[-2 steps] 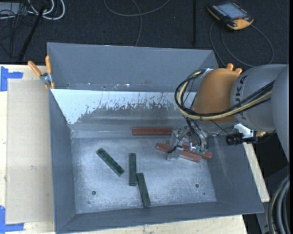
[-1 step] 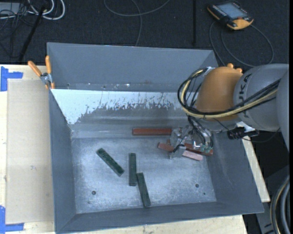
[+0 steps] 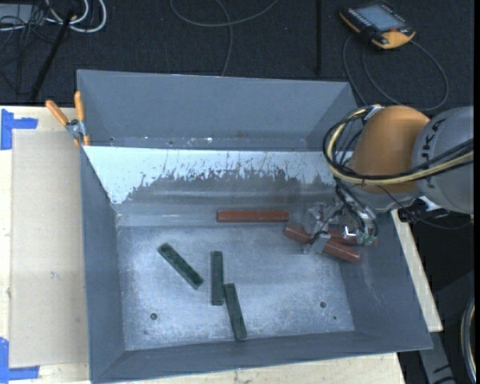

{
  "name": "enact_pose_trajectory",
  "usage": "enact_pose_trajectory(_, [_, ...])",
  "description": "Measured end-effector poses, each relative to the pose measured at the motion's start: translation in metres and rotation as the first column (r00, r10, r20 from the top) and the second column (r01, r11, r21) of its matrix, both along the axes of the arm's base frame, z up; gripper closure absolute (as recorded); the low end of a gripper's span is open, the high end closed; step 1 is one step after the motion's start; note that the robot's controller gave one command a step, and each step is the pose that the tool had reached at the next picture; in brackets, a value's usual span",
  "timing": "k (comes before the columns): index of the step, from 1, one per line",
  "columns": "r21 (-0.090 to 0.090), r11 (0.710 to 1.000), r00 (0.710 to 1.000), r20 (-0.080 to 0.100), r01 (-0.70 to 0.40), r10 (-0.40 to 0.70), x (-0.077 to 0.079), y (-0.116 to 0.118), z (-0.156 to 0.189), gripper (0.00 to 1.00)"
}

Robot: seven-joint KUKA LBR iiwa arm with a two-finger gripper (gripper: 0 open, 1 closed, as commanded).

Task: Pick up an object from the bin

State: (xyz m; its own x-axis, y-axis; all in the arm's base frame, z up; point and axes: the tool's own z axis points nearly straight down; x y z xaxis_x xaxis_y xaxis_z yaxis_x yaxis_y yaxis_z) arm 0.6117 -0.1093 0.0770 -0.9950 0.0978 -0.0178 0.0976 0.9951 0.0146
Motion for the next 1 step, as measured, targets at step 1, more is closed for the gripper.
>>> enact_pose_trajectory(1, [-0.013, 0.997, 0.997, -0.009, 0.081, -0.081, -0.0227, 0.0143, 0.1755, 1.00])
